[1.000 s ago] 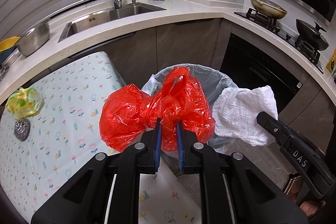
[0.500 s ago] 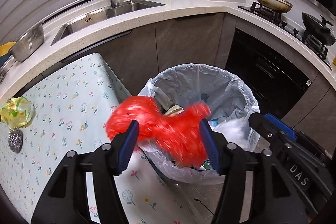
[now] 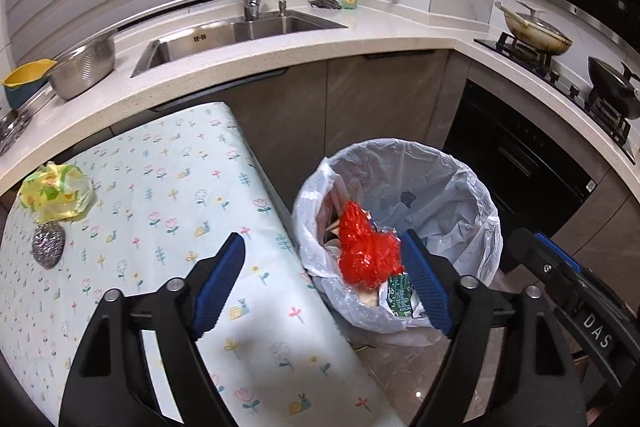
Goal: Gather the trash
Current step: 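Open both tools to drop the red bag and white cloth into the bin, then move both open tools back over the table toward the steel scrubber and wipe pack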
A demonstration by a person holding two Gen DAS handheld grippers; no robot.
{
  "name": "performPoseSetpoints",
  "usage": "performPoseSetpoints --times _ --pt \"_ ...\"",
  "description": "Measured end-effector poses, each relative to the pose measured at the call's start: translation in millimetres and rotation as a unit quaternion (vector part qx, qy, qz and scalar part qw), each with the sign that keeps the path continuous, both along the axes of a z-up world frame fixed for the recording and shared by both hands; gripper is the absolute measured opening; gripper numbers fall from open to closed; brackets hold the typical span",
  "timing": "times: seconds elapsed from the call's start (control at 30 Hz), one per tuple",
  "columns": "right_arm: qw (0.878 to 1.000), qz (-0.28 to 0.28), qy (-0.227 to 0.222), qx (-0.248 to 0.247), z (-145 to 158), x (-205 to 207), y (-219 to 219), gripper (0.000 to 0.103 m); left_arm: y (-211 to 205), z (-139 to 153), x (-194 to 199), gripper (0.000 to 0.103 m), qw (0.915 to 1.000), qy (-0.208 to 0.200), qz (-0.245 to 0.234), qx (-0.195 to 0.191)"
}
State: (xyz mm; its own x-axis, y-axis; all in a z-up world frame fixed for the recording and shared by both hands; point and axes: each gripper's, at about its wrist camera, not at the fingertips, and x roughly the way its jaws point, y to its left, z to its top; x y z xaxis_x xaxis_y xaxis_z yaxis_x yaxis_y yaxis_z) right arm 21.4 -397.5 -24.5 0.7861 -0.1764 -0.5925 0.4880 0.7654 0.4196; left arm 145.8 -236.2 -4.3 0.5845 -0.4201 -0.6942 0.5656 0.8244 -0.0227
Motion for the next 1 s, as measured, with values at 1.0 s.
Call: performPoseSetpoints --times 1.0 --pt "0.991 0.126 -0.016 -0.040 44.1 9.0 143.8 0.041 172.7 34.6 -24.4 0.086 0.9905 -0.034 0.130 -0.028"
